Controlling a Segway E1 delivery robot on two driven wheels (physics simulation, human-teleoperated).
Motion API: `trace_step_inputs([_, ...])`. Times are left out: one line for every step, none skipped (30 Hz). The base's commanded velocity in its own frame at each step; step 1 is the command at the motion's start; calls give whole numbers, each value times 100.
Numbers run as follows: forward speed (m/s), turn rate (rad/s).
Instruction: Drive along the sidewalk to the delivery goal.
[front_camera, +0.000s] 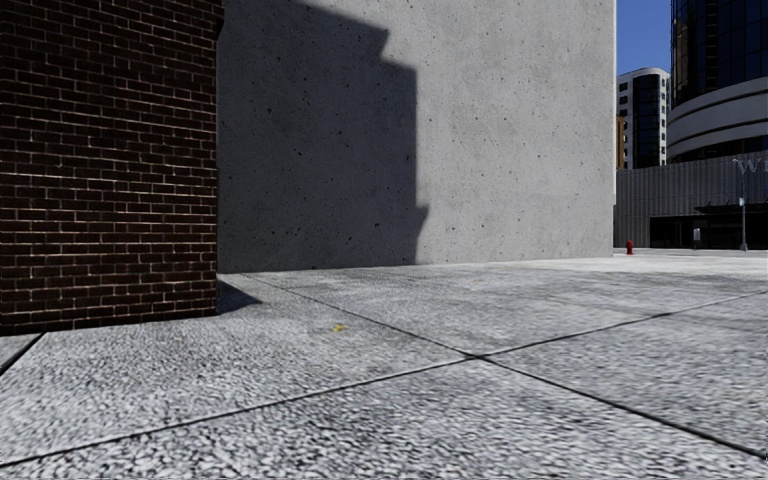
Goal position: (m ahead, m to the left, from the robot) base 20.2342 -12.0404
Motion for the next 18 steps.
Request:
trace_step_inputs([147, 0])
trace_step_inputs([148, 0])
trace_step_inputs([149, 0])
trace_step_inputs([168, 0])
trace_step_inputs([200, 0])
trace_step_inputs([200, 0])
trace_step_inputs([200, 0])
trace_step_inputs([200, 0])
trace_step_inputs([200, 0])
trace_step_inputs([200, 0])
trace_step_inputs([200, 0])
trace_step_inputs([200, 0])
trace_step_inputs([200, 0])
trace_step_inputs([200, 0])
trace_step_inputs([200, 0])
trace_step_inputs([200, 0])
trace_step_inputs([200, 0])
trace_step_inputs([200, -14])
